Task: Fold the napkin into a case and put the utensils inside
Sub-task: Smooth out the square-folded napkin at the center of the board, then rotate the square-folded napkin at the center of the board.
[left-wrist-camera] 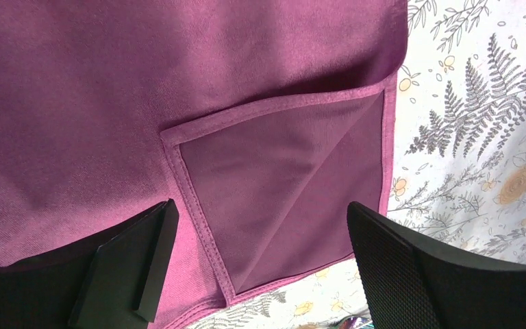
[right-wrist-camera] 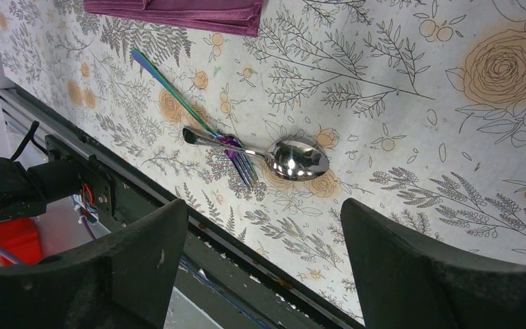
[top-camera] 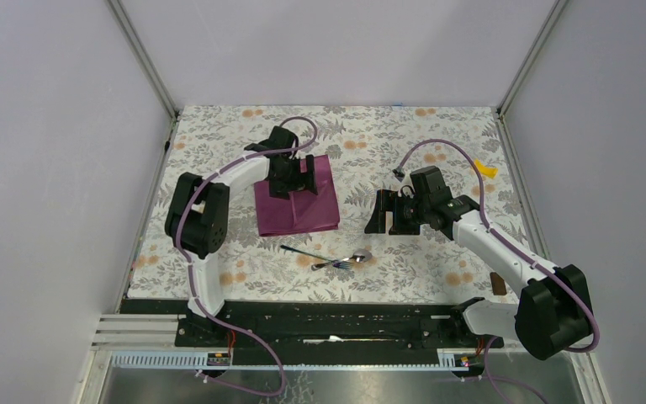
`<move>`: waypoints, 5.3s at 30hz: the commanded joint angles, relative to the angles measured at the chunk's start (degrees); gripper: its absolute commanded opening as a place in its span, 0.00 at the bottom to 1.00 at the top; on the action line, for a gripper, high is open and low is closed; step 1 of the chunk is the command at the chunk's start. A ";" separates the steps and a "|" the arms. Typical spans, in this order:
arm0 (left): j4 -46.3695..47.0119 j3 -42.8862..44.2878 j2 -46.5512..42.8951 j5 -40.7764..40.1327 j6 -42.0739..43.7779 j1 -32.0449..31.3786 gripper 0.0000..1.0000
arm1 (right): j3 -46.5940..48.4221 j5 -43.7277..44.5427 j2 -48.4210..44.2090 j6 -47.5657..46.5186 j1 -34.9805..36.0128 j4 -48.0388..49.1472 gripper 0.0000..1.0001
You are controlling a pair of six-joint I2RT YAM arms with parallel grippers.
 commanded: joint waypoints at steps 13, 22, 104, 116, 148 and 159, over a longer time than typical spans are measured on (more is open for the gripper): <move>4.93 -1.19 2.02 1.64 0.37 -0.65 0.99 | 0.32 -0.49 -0.74 0.62 -0.25 1.41 0.89; 8.67 -5.19 -3.81 8.88 -0.90 -3.08 0.96 | 0.35 -0.51 -0.91 0.74 -0.23 1.41 0.89; 1.35 -33.92 -32.68 -3.41 -6.53 9.09 0.81 | 26.70 -12.48 45.48 10.38 0.35 19.42 0.64; 4.74 -33.44 -25.96 -4.80 -5.72 11.55 0.59 | 25.13 -11.35 45.94 8.21 1.06 18.64 0.58; 6.47 -17.32 -6.16 -15.18 -4.88 23.76 0.09 | 16.24 -2.19 45.34 26.52 19.27 38.50 0.30; -4.79 7.22 1.65 -24.14 2.05 26.34 0.81 | 20.39 3.39 32.91 4.37 10.15 19.75 0.79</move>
